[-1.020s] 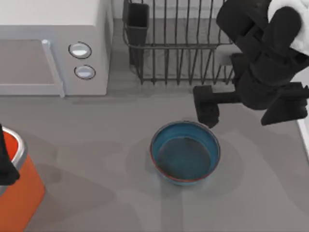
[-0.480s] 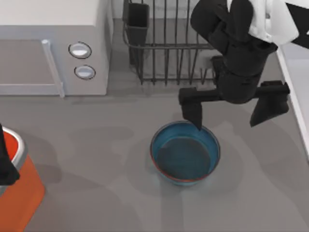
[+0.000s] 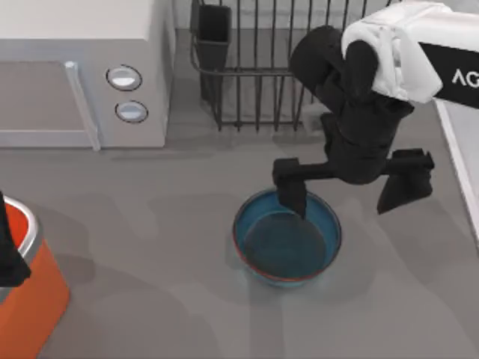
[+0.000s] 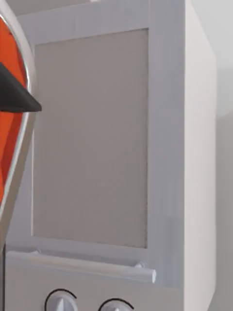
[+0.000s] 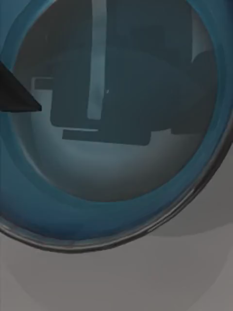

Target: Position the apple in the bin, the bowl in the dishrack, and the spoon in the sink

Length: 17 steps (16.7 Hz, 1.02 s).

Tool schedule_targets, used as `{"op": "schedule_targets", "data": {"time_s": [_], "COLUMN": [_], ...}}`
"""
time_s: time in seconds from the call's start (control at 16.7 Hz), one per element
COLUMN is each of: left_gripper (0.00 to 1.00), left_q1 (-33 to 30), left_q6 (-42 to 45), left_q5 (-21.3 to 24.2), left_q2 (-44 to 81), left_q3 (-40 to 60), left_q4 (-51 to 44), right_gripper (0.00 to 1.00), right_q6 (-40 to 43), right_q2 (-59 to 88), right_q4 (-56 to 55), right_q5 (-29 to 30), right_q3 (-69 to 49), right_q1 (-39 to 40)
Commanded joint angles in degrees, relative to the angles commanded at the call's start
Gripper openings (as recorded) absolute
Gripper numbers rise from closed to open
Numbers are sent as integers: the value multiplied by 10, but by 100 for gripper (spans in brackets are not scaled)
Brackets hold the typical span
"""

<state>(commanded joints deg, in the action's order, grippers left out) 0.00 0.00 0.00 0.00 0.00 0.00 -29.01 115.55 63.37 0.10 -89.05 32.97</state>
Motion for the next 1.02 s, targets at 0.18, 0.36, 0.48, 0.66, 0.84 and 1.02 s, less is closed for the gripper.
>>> {"op": "schedule_targets", "data": {"time_s": [0.18,0.36,0.48,0.66,0.84,1.02], "left_gripper": [100,100,100,100,100,100], "left_q1": [0,0,0,0,0,0], "left_q6": [0,0,0,0,0,0], "left_q5": [0,0,0,0,0,0], "left_q2": [0,0,0,0,0,0], "left_q3": [0,0,0,0,0,0], "left_q4": [0,0,0,0,0,0], "right_gripper": [100,100,100,85,62,40], "right_q6": [-1,-1,-1,-1,-1,-1], "right_q2": [20,31,31,31,31,31], "right_q4": [-80,-113,-113,-113,-113,-113], "right_q5": [0,0,0,0,0,0], "right_q3": [56,84,84,84,84,84], "right_q1": [0,1,1,1,1,1]}}
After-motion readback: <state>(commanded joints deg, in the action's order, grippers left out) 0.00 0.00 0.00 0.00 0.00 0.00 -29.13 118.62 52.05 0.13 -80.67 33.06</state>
